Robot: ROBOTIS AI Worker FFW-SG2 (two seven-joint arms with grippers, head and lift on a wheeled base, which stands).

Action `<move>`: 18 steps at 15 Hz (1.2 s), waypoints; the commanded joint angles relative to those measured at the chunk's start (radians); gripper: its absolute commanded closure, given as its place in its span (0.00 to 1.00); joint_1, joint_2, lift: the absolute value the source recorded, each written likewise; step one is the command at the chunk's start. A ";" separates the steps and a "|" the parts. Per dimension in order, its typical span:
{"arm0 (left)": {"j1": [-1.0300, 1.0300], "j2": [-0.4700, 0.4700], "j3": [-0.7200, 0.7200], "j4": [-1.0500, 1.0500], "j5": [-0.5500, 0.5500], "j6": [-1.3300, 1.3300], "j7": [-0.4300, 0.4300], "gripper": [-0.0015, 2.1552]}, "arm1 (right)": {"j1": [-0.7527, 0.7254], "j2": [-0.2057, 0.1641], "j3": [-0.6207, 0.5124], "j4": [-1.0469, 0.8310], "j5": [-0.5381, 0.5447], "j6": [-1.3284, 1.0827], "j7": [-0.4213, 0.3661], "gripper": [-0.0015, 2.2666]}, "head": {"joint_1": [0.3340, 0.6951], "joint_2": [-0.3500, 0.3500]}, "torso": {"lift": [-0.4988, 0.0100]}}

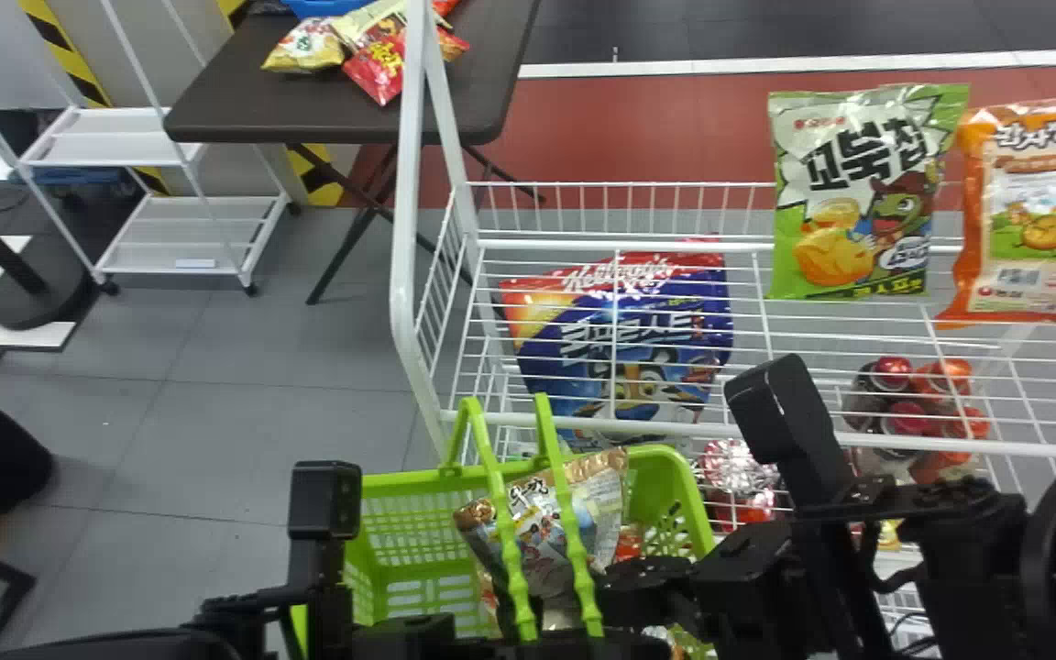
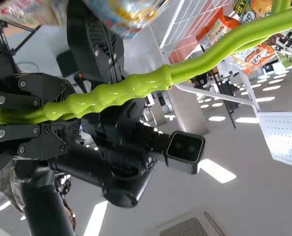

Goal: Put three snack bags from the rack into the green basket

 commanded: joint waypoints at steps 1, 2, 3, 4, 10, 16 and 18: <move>0.000 -0.003 0.001 0.000 0.001 -0.002 0.000 1.00 | 0.000 0.002 0.033 0.083 0.009 -0.125 0.038 0.38 | 1.00 0.78 | 0.98; 0.002 -0.003 0.001 0.000 0.001 -0.002 0.000 1.00 | 0.000 0.004 0.036 0.100 0.007 -0.137 0.061 0.06 | 1.00 0.80 | 0.98; 0.002 -0.003 0.003 0.000 0.001 -0.002 0.000 1.00 | 0.000 0.004 0.037 0.103 0.009 -0.137 0.063 0.00 | 1.00 0.82 | 0.98; 0.002 -0.003 0.004 0.000 0.001 -0.002 0.000 1.00 | 0.005 0.002 0.033 0.102 0.001 -0.134 0.063 0.00 | 1.00 0.84 | 0.98; 0.002 -0.003 0.012 0.003 0.001 -0.005 -0.002 1.00 | 0.038 -0.010 -0.136 0.044 -0.034 -0.030 0.060 0.02 | 1.00 0.78 | 0.98; 0.002 -0.003 0.020 0.006 0.005 -0.008 -0.006 1.00 | 0.020 -0.030 -0.395 0.056 0.012 -0.073 0.060 0.02 | 1.00 0.50 | 0.98; 0.002 -0.003 0.021 0.006 0.007 -0.008 -0.006 1.00 | 0.006 -0.041 -0.452 0.082 0.084 -0.143 0.051 0.02 | 1.00 0.40 | 0.98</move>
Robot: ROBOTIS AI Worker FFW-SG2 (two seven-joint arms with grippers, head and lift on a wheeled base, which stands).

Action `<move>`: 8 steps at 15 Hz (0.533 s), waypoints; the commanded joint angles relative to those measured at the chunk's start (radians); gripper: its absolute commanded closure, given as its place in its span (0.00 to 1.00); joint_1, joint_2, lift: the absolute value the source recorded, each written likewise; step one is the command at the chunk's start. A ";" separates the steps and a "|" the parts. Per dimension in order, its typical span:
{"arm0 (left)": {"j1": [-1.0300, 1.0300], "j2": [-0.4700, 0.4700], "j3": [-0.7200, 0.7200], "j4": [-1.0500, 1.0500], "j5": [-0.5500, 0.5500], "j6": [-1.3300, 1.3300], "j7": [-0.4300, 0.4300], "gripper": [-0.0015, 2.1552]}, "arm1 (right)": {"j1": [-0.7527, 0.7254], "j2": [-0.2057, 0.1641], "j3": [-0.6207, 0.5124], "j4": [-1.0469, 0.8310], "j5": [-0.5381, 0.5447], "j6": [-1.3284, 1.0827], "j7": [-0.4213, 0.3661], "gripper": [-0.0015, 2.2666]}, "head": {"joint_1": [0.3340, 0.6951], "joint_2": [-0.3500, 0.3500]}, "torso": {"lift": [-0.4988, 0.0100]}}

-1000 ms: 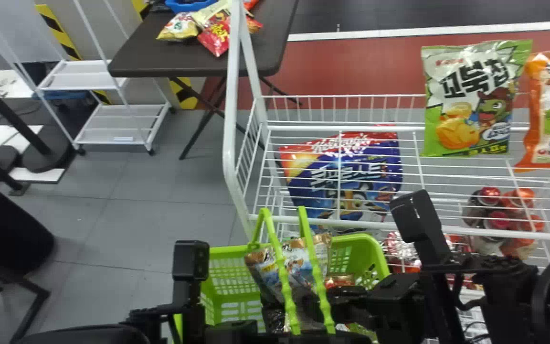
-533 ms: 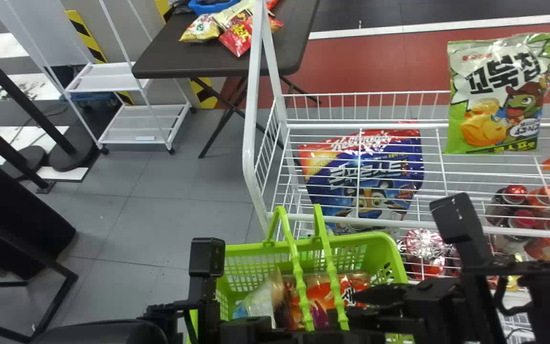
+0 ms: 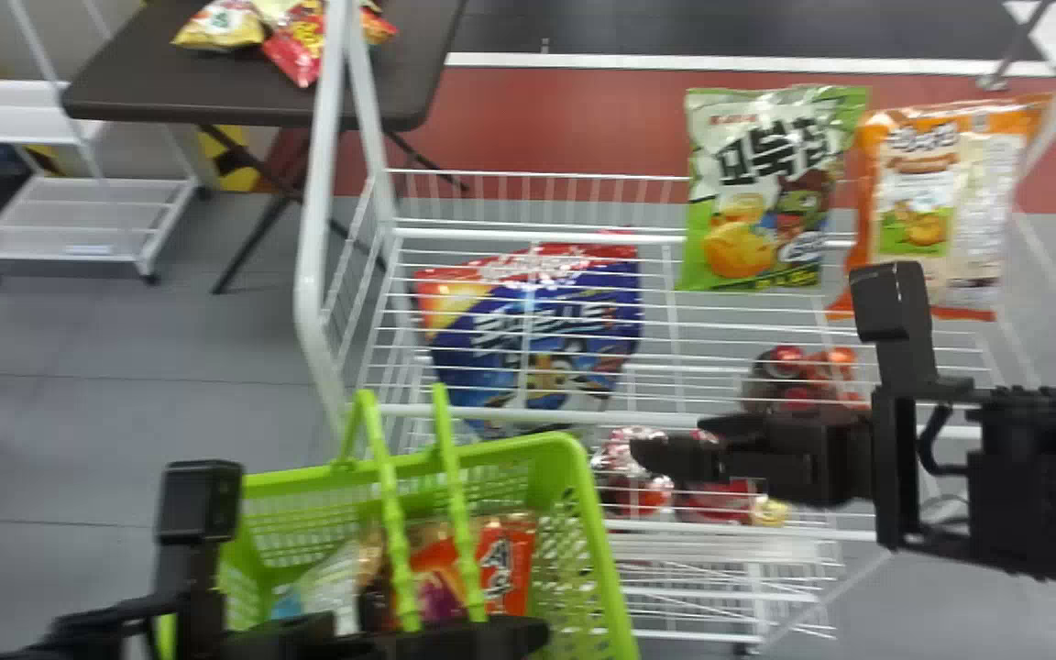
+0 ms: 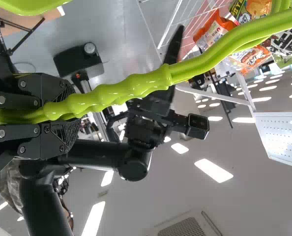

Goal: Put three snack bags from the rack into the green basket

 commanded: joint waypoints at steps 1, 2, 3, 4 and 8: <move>0.000 -0.003 0.003 0.003 0.002 0.000 0.000 1.00 | -0.019 -0.020 -0.051 0.038 0.105 -0.103 -0.018 0.02 | 1.00 0.31 | 0.98; 0.000 -0.003 0.004 0.005 0.002 0.000 0.000 1.00 | -0.033 -0.027 -0.059 0.067 0.155 -0.149 -0.032 0.02 | 1.00 0.27 | 0.98; 0.000 -0.003 0.004 0.005 0.002 0.000 -0.001 1.00 | -0.051 -0.033 -0.069 0.102 0.172 -0.186 -0.035 0.02 | 1.00 0.22 | 0.98; 0.000 -0.003 0.006 0.005 0.002 0.000 -0.001 1.00 | -0.079 -0.037 -0.079 0.155 0.181 -0.226 -0.047 0.02 | 1.00 0.18 | 0.98; 0.006 -0.003 0.008 0.005 0.003 0.000 -0.001 1.00 | -0.176 -0.053 -0.068 0.369 0.280 -0.465 -0.098 0.02 | 1.00 0.03 | 0.98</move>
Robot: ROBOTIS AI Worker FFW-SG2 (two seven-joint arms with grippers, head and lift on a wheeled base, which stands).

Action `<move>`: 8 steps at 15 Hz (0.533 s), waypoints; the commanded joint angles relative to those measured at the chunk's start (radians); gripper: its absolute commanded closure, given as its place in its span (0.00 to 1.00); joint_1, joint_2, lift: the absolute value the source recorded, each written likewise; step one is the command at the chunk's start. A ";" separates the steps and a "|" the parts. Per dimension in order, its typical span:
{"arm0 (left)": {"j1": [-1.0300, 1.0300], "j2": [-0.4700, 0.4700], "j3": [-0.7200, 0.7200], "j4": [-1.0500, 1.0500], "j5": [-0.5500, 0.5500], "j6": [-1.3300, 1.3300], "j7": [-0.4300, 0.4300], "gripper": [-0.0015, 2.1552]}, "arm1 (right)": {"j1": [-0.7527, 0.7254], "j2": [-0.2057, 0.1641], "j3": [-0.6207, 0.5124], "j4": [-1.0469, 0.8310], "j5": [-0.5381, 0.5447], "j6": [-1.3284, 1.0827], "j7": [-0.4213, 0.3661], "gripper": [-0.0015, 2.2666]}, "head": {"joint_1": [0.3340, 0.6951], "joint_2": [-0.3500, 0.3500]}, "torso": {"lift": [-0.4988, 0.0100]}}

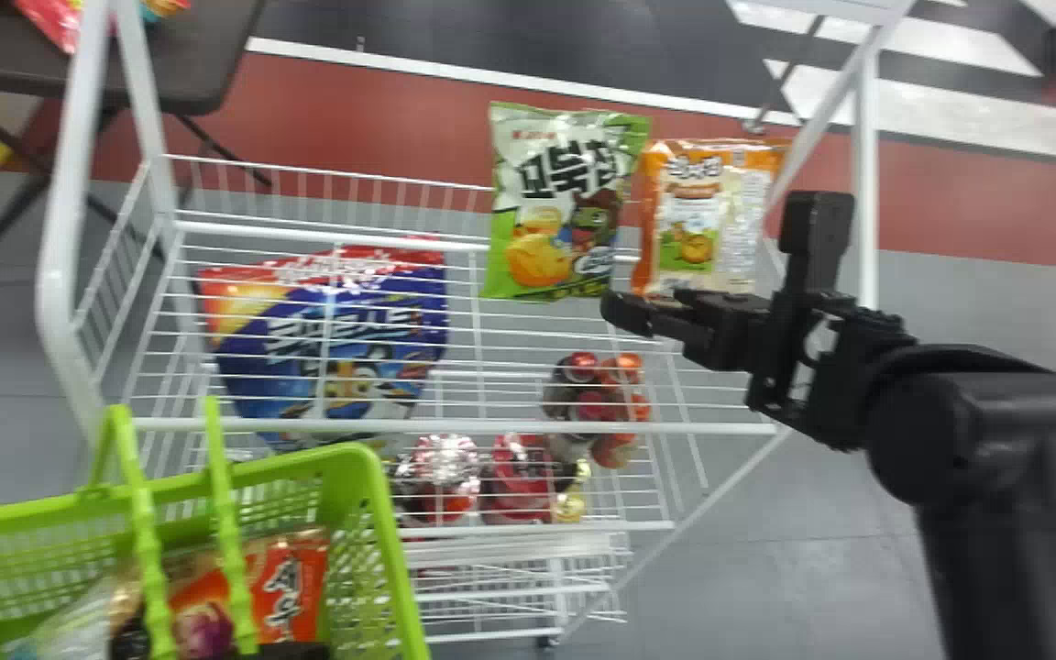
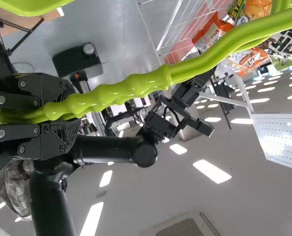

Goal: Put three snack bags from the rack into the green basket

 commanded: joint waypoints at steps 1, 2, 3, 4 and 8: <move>0.002 -0.003 0.000 0.000 0.001 0.000 -0.001 1.00 | -0.059 -0.006 0.016 0.115 0.067 -0.119 -0.026 0.02 | 1.00 0.00 | 0.98; 0.002 -0.003 0.002 0.000 0.001 0.000 -0.001 1.00 | -0.084 -0.009 0.022 0.158 0.093 -0.155 -0.048 0.02 | 1.00 0.00 | 0.98; 0.003 -0.003 0.003 0.000 0.001 0.000 -0.001 1.00 | -0.113 -0.014 0.036 0.193 0.114 -0.165 -0.058 0.02 | 1.00 0.00 | 0.98; 0.005 -0.003 0.005 0.000 0.001 -0.003 -0.003 1.00 | -0.145 -0.015 0.054 0.245 0.139 -0.189 -0.078 0.02 | 1.00 0.00 | 0.98; 0.010 -0.003 0.011 0.000 0.004 -0.003 -0.004 1.00 | -0.248 -0.026 0.178 0.406 0.234 -0.266 -0.126 0.08 | 1.00 0.00 | 0.98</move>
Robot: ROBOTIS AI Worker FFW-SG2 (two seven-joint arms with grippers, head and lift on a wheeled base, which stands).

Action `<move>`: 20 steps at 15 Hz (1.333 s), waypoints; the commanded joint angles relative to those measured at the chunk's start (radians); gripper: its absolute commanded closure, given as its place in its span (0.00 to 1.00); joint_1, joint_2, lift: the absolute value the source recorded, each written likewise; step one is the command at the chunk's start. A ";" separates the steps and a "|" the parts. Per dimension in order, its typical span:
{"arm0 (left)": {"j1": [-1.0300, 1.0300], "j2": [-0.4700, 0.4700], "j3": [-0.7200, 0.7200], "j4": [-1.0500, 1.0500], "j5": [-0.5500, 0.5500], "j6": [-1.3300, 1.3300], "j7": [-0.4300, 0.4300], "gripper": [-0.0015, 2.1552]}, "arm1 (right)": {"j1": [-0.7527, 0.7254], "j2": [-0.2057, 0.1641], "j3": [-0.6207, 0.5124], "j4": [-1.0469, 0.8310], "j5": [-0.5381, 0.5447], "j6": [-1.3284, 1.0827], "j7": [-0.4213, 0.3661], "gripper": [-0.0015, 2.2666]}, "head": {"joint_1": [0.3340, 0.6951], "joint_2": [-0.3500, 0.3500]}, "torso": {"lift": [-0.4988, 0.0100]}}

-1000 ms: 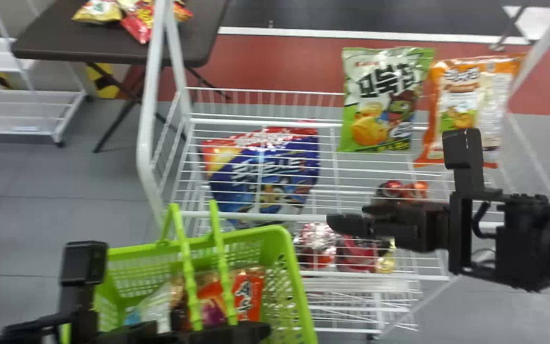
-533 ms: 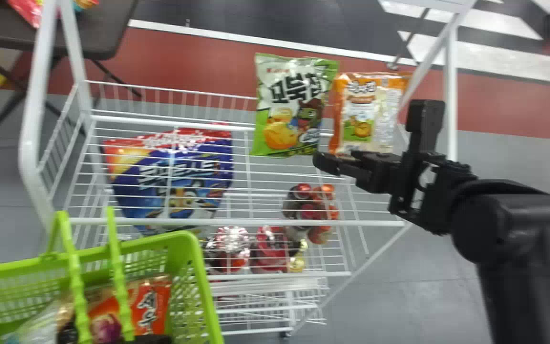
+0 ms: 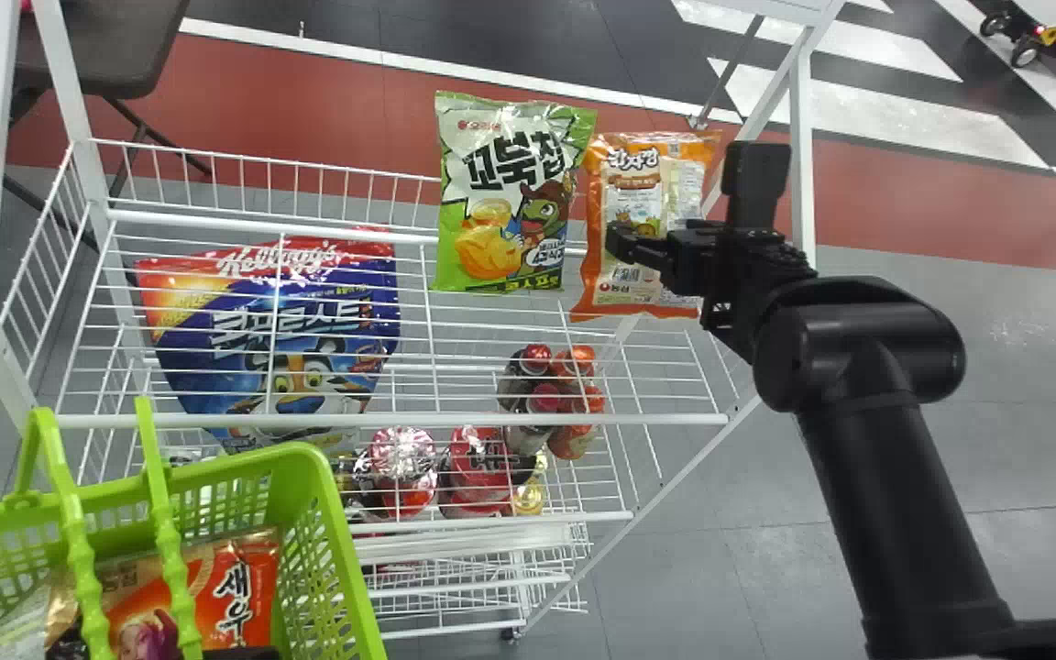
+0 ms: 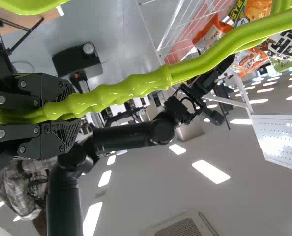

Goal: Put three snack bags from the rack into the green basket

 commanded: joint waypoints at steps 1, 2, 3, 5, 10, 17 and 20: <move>0.004 -0.003 0.003 -0.002 0.002 0.000 -0.002 1.00 | -0.029 0.000 0.039 0.048 0.020 -0.023 -0.007 0.14 | 1.00 0.00 | 0.98; 0.005 -0.003 0.005 -0.003 0.004 0.000 -0.002 1.00 | -0.029 0.000 0.046 0.051 0.023 -0.020 -0.013 0.27 | 1.00 0.00 | 0.98; 0.005 -0.003 0.008 -0.003 0.005 0.000 -0.003 1.00 | -0.029 0.000 0.048 0.051 0.034 -0.008 -0.014 0.50 | 1.00 0.00 | 0.98; 0.005 -0.003 0.013 -0.005 0.007 0.000 -0.005 1.00 | -0.029 0.000 0.043 0.046 0.026 0.029 -0.033 0.95 | 1.00 0.00 | 0.98; 0.005 -0.003 0.013 -0.005 0.007 0.000 -0.005 1.00 | 0.049 0.000 -0.047 -0.107 -0.018 0.075 -0.036 1.00 | 1.00 0.00 | 0.98; 0.005 -0.003 0.014 -0.005 0.007 0.000 -0.005 1.00 | 0.183 0.003 -0.159 -0.387 -0.129 0.229 -0.054 1.00 | 1.00 0.00 | 0.98; 0.005 -0.003 0.016 -0.005 0.007 0.000 -0.006 1.00 | 0.229 0.012 -0.190 -0.505 -0.202 0.354 -0.046 1.00 | 1.00 0.00 | 0.98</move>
